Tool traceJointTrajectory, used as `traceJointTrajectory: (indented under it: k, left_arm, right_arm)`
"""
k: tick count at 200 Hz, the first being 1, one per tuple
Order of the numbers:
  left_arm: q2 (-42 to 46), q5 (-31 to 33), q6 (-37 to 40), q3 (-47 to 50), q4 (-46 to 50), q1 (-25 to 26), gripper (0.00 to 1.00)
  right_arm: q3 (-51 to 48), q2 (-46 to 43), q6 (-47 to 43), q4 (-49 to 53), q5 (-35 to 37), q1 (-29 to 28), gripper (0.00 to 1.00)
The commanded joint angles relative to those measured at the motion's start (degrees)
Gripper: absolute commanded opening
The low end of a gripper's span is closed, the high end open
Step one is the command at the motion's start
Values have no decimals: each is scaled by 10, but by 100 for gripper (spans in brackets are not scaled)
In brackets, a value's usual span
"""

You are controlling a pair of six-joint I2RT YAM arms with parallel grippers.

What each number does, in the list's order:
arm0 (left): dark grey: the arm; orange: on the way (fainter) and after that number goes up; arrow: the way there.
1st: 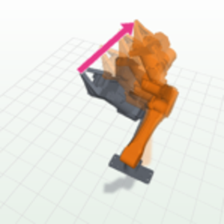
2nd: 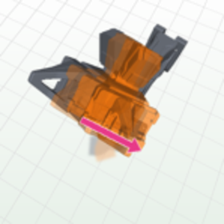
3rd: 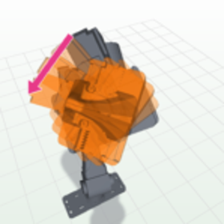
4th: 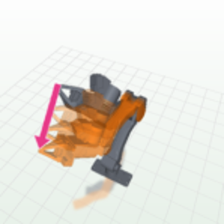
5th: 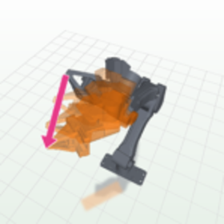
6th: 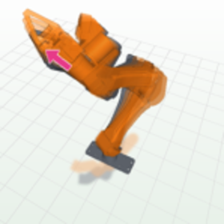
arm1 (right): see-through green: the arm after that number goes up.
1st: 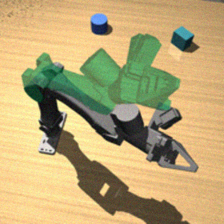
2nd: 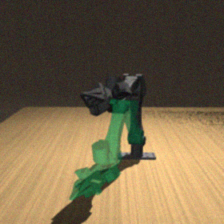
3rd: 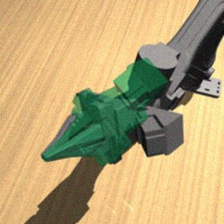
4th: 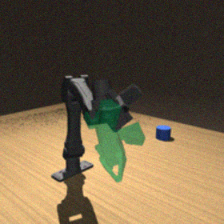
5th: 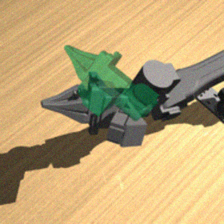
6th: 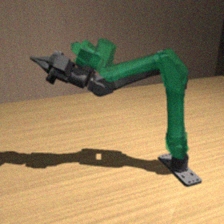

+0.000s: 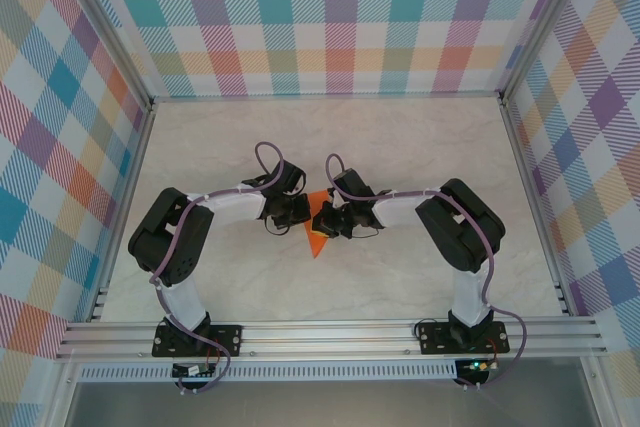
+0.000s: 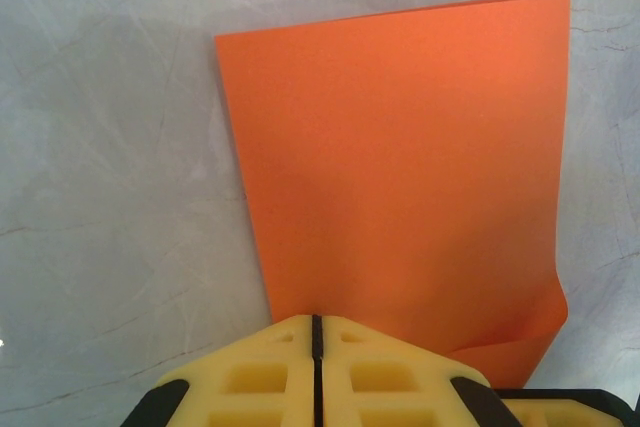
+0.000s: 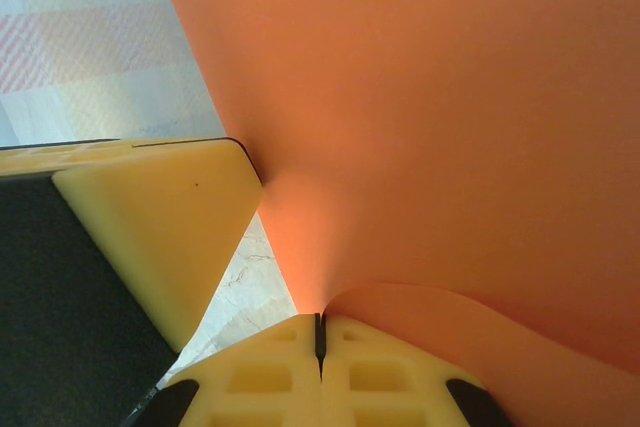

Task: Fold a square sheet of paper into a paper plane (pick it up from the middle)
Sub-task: Third fold the triangle at the center of the table.

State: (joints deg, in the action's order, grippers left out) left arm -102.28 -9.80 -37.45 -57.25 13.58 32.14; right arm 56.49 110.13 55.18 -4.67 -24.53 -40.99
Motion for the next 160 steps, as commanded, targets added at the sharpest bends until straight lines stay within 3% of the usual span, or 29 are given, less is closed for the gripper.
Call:
traceJointTrajectory:
  k: [1, 39, 66, 119, 160]
  left_arm:
    - [1, -2, 8, 2, 18, -7, 8]
    - [2, -3, 8, 1, 17, -7, 8]
    - [9, -1, 6, -4, 18, -7, 8]
    - [63, 75, -2, -33, 66, -17, 12]
    - [117, 101, -26, 6, 62, -39, 12]
  right_arm:
    - [3, 9, -6, 6, 10, -3, 0]
    - [2, 11, -6, 9, 12, -3, 2]
    - [1, 14, -6, 18, 15, -3, 10]
    - [-7, 20, -6, 21, 15, -3, 25]
    - [-6, 20, -6, 22, 19, -3, 30]
